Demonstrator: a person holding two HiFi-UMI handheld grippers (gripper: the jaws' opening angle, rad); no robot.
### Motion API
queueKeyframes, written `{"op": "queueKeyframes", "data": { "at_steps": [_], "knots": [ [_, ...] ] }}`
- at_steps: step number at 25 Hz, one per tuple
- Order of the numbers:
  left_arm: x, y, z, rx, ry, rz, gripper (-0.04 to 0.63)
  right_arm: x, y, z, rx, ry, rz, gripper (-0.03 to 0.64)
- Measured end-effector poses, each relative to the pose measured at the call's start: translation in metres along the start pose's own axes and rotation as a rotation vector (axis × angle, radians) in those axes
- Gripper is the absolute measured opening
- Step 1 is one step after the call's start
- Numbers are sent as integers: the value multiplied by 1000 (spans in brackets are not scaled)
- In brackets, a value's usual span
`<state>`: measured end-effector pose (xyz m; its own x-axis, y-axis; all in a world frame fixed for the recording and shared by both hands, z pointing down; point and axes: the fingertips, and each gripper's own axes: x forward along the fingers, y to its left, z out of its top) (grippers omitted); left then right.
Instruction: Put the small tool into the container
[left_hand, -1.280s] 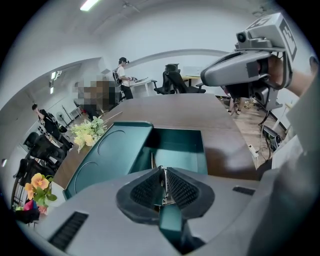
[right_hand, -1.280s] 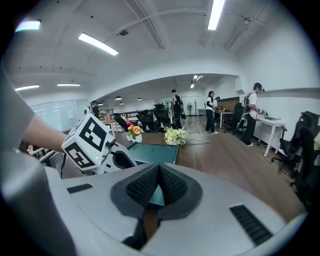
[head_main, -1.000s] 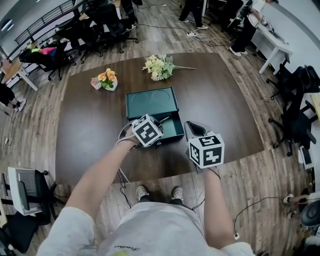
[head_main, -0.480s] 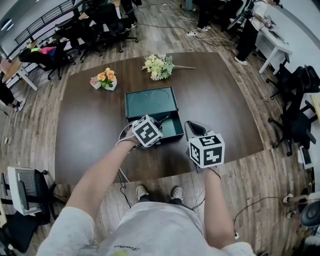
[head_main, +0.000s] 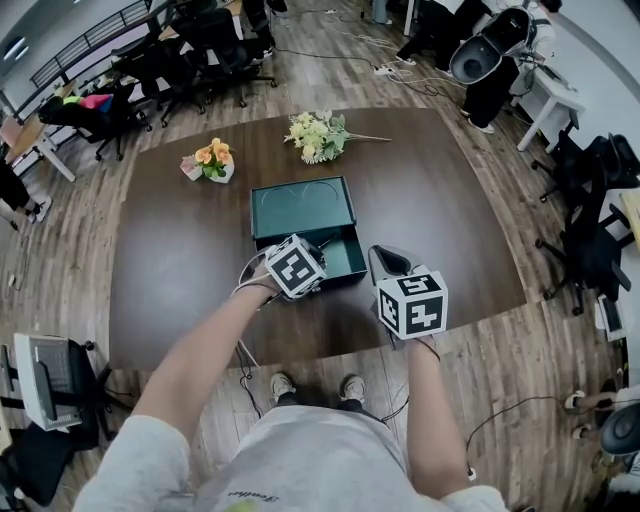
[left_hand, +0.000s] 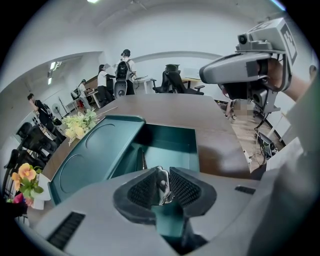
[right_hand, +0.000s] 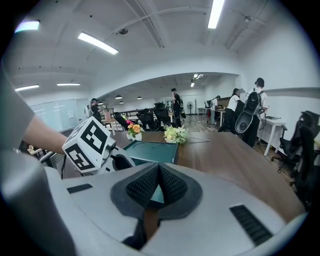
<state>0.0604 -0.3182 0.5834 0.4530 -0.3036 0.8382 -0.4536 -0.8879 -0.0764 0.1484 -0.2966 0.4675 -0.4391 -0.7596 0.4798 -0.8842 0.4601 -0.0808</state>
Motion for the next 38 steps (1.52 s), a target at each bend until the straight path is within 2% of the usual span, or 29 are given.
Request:
{"op": "queueKeyframes", "data": {
  "at_steps": [7, 18, 27, 38],
  "knots": [
    [-5, 1, -1, -35, 5, -4, 84, 1, 0, 2, -1, -2, 4, 3],
    [-29, 10, 10, -110, -85, 16, 80, 7, 6, 11, -5, -16, 24, 3],
    [-60, 34, 9, -214, -175, 93, 59, 14, 13, 22, -7, -35, 44, 3],
    [-115, 70, 11, -352, -339, 234, 40, 18, 14, 46, -11, -78, 54, 3]
  ]
}}
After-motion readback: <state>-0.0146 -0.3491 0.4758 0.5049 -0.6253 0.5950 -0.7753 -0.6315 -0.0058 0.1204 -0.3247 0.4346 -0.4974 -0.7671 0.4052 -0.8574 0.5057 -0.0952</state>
